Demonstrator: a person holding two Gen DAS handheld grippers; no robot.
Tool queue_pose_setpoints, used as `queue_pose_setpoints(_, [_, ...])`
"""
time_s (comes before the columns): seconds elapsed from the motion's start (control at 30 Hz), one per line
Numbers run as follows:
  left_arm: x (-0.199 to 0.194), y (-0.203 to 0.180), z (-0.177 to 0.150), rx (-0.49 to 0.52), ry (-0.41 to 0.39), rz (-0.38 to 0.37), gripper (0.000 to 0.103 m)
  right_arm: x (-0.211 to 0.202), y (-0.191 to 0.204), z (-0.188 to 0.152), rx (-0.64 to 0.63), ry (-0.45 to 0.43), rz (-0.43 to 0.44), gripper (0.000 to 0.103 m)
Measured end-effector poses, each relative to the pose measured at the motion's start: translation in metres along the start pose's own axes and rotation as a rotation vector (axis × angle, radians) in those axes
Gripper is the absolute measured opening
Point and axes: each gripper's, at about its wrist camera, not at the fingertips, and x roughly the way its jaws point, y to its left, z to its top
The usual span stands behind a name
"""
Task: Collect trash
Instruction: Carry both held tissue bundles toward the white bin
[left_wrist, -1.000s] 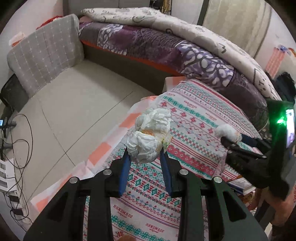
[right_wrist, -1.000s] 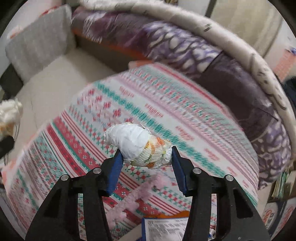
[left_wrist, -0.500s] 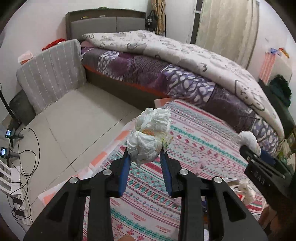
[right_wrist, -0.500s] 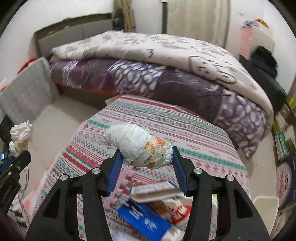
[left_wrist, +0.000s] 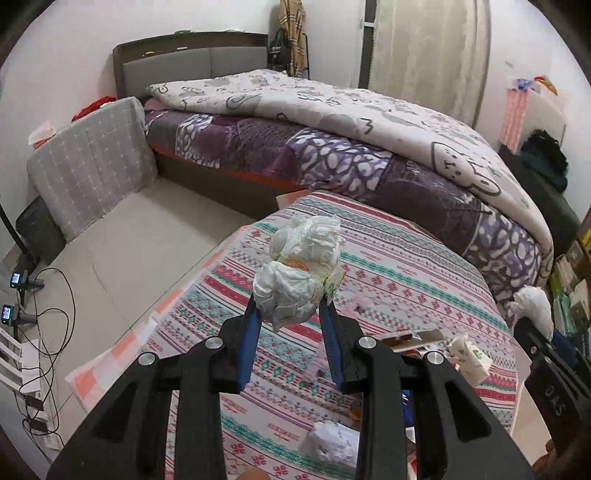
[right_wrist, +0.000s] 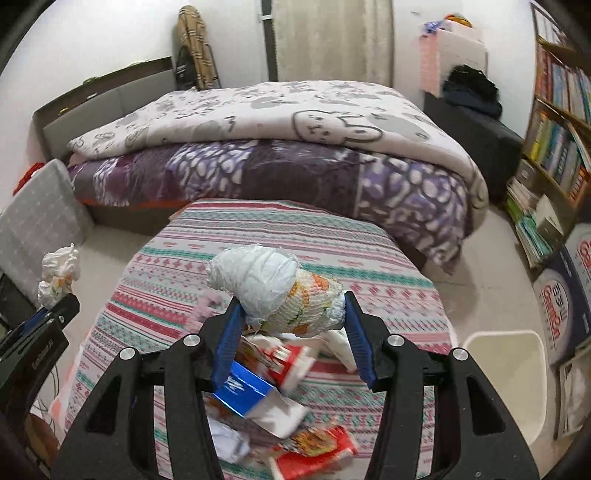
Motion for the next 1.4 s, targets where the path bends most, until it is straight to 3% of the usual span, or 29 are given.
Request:
queue_pose_setpoints(0.2, [-0.001,-0.022,-0.016,0.044,0.0,-0.007,0.032,0.004,-0.029,-0.015,0.063,0.021,-0.018,0.05])
queue_pose_setpoints(0.43, [-0.001,-0.05,-0.031,0.115,-0.017,-0.002,0.032,0.004,-0.059,-0.033,0.112,-0.014,-0.061,0.05])
queue_pose_setpoints(0.7, [-0.01,-0.085,-0.039,0.174,-0.073,-0.01,0.033,0.007,-0.099,-0.04,0.189,-0.018,-0.079,0.05])
queue_pose_setpoints(1.4, [-0.039,-0.175,-0.057,0.27,-0.099,-0.131,0.033,-0.025,-0.194,-0.049,0.332,-0.04,-0.158,0.052])
